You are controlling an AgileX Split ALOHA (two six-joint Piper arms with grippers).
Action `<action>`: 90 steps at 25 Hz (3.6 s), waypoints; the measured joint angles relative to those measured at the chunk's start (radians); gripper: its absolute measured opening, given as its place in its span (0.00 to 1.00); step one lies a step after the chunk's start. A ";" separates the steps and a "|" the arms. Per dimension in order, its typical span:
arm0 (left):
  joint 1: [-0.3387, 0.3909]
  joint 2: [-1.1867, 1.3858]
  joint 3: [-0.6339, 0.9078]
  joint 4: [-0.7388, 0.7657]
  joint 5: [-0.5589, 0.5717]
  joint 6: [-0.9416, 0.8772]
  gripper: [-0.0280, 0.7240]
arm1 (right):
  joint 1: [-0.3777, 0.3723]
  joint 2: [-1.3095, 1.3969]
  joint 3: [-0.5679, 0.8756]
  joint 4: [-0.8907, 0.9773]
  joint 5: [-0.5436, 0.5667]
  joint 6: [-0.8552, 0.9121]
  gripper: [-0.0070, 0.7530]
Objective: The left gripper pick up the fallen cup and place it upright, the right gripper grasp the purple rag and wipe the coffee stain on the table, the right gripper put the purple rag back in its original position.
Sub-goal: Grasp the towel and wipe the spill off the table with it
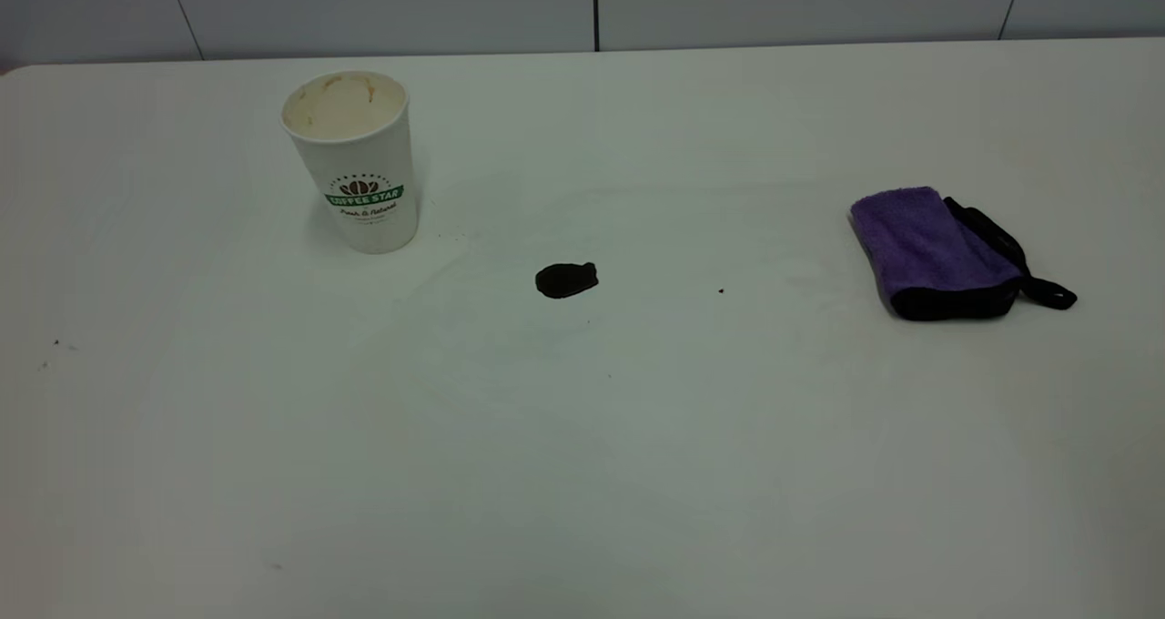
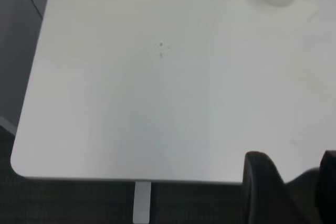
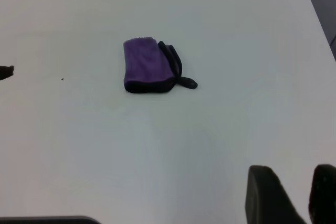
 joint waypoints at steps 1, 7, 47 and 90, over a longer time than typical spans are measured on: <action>0.000 -0.013 0.000 0.001 0.000 -0.002 0.42 | 0.000 0.000 0.000 0.000 0.000 0.000 0.32; 0.000 -0.025 0.001 0.002 0.000 0.000 0.41 | 0.000 0.000 0.000 0.000 0.000 0.000 0.32; 0.000 -0.025 0.001 0.002 0.000 0.001 0.41 | 0.006 1.030 -0.400 -0.039 -0.315 0.006 0.97; 0.000 -0.025 0.001 0.002 0.000 0.004 0.41 | 0.177 2.543 -1.131 -0.009 -0.583 -0.151 0.68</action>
